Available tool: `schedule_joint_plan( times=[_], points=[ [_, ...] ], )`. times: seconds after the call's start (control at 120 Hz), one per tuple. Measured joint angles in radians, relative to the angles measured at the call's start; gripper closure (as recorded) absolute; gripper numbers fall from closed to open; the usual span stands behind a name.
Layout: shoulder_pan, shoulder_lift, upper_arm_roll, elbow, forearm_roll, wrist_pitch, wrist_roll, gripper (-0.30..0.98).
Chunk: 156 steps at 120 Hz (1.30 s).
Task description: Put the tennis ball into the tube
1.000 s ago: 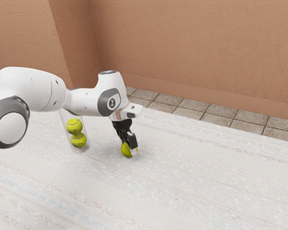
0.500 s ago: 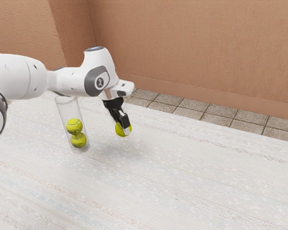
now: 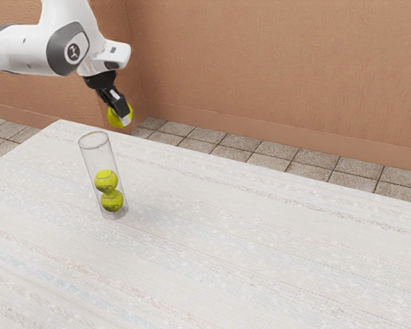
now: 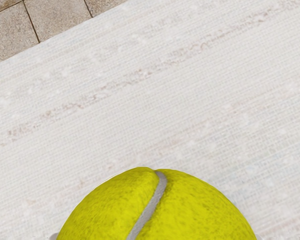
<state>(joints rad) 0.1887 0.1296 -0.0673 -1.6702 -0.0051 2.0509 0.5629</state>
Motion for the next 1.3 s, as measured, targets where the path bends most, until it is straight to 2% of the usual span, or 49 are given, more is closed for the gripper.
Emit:
schedule_joint_plan(
  times=[0.192, 0.433, 0.583, 0.733, 1.0, 1.117, 1.3],
  points=[
    [0.050, 0.012, 0.004, 0.030, 0.033, -0.055, 0.002, 0.31],
    [0.060, 0.061, 0.045, 0.073, 0.061, -0.116, 0.006, 0.28],
    [0.058, 0.076, 0.060, 0.087, 0.066, -0.143, 0.011, 0.15],
    [0.059, 0.087, 0.062, 0.094, 0.066, -0.164, 0.016, 0.07],
    [0.042, -0.010, -0.104, 0.048, 0.065, -0.255, 0.026, 0.02],
    [0.021, -0.013, -0.124, 0.075, 0.068, -0.276, 0.029, 0.01],
    [-0.040, -0.038, -0.147, 0.136, 0.105, -0.331, 0.035, 0.01]
  ],
)
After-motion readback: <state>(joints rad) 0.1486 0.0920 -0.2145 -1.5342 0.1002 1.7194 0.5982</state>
